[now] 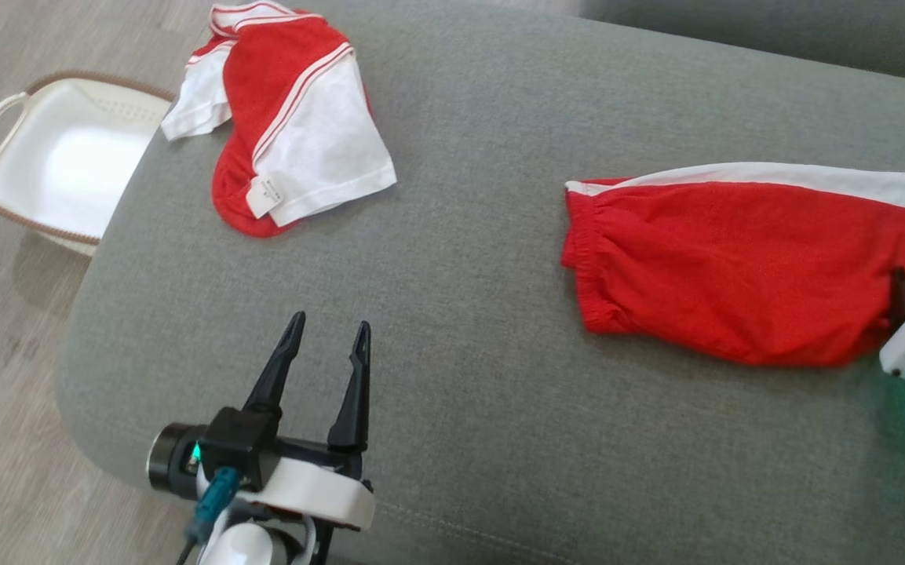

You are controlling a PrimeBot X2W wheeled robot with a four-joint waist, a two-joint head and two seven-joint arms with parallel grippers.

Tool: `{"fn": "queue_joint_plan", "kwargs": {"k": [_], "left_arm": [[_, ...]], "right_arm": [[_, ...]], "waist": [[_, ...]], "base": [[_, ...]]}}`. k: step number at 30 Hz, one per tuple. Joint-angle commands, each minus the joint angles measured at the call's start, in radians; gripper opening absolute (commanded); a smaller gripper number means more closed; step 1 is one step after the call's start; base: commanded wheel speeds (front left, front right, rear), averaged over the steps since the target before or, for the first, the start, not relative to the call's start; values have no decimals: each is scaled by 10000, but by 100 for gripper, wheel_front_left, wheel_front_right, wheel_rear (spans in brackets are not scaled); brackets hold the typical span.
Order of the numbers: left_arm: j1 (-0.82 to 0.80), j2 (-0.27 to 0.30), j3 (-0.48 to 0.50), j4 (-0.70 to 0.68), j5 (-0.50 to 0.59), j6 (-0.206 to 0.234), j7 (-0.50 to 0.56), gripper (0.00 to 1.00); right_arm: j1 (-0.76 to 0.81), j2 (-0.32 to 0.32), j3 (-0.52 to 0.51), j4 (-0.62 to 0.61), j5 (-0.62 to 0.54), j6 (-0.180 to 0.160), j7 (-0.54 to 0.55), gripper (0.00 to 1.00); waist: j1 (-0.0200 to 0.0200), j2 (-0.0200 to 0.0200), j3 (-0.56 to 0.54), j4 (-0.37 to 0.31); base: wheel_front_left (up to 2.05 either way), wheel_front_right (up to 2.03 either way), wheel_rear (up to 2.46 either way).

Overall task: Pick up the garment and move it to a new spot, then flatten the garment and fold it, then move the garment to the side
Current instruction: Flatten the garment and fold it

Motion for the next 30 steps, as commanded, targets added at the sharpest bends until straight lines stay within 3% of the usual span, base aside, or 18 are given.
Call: {"fn": "queue_joint_plan", "kwargs": {"k": [1,2,4,5,6,10,23,30], "left_arm": [[-239,-37,202,-339,97,27,-91,100],[-262,-39,192,-327,103,39,-91,100],[-308,-42,211,-316,108,76,-91,100],[-322,-43,227,-314,107,100,-91,100],[-328,-44,246,-312,105,127,-91,100],[-308,-46,285,-303,66,181,-91,100],[-346,-48,352,-259,65,192,-91,100],[-400,-48,241,116,44,27,-91,100]], "right_arm": [[-289,-21,207,42,-72,75,262,98],[-323,103,308,120,-46,75,473,93],[-379,309,425,163,170,75,836,69],[-377,372,549,110,244,75,970,45],[-358,390,658,36,321,75,1042,3],[-279,283,807,-179,564,75,957,0],[-720,-989,709,-38,255,75,42,0],[-1100,-579,1173,-530,61,75,-448,0]], "waist": [[1,-1,91,103],[1,-1,105,113],[1,-1,142,94],[1,-1,151,71],[1,-1,151,34],[1,-1,95,-161],[1,-1,-110,-1540],[1,-1,-243,-1884]], "base": [[0,0,0],[0,0,0],[0,0,0],[0,0,0],[0,0,0],[0,0,0],[0,0,0],[0,0,0]]}}
